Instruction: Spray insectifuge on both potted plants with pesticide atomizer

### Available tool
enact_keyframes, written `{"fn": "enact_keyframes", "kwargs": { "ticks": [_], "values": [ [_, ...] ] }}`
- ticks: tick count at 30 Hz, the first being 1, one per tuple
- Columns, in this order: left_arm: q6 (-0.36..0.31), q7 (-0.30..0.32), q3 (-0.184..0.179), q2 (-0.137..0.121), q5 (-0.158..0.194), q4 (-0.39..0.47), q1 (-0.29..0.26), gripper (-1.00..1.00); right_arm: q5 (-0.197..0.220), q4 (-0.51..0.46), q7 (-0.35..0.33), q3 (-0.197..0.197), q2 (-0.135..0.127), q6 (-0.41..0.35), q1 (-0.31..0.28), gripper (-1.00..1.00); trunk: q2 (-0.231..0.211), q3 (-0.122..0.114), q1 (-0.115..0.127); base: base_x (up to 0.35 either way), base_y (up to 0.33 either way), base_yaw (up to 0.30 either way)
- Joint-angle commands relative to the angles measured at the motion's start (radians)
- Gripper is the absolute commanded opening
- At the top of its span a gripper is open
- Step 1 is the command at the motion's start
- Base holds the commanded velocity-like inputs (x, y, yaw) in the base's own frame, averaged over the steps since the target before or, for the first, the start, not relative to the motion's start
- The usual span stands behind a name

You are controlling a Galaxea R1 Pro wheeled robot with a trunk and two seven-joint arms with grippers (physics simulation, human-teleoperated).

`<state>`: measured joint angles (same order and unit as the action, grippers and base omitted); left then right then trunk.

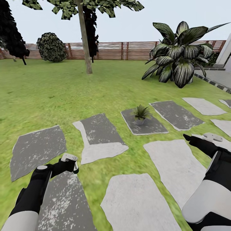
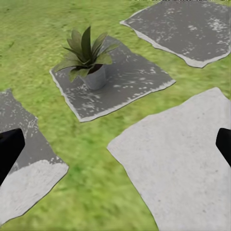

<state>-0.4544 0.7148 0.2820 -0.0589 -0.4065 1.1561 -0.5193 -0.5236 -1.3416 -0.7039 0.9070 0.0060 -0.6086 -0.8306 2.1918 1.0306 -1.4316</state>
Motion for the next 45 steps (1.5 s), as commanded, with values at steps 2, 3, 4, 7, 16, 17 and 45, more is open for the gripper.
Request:
{"fn": "enact_keyframes", "kwargs": {
  "ticks": [2,3,4,7,16,17,45],
  "values": [
    [-0.004,0.008,0.002,0.000,-0.006,0.002,-0.001,-1.00,-0.011,-0.001,-0.010,0.003,0.001,-0.002,-0.001,1.00,-0.014,-0.005,0.008,0.000,0.000,0.000],
    [-0.004,0.008,0.002,0.000,-0.006,0.002,-0.001,-1.00,-0.010,-0.001,-0.011,0.003,0.001,-0.001,-0.001,1.00,-0.021,-0.009,0.012,0.000,0.000,0.000],
    [-0.004,0.008,0.002,0.000,-0.006,0.002,-0.001,-1.00,-0.010,-0.002,-0.010,0.003,0.001,-0.002,-0.001,1.00,-0.028,-0.012,0.016,0.000,0.000,0.000],
    [-0.004,0.008,0.002,0.001,-0.006,0.001,-0.001,-1.00,-0.010,-0.002,-0.011,0.003,0.001,-0.001,-0.002,1.00,-0.049,-0.021,0.027,0.000,0.000,0.000],
    [-0.004,0.008,0.002,-0.001,-0.006,0.002,-0.001,-1.00,-0.010,-0.002,-0.010,0.003,0.000,-0.001,-0.002,1.00,-0.112,-0.049,0.062,0.000,0.000,0.000],
    [-0.004,0.007,0.002,-0.001,-0.006,0.002,-0.001,-1.00,-0.010,-0.001,-0.010,0.004,0.001,-0.001,-0.002,1.00,-0.119,-0.052,0.065,0.000,0.000,0.000],
    [-0.004,0.008,0.002,-0.001,-0.006,0.001,-0.001,-1.00,-0.010,-0.002,-0.011,0.003,0.001,-0.002,-0.002,1.00,-0.133,-0.059,0.073,0.164,0.000,-0.193]
  ]
}}
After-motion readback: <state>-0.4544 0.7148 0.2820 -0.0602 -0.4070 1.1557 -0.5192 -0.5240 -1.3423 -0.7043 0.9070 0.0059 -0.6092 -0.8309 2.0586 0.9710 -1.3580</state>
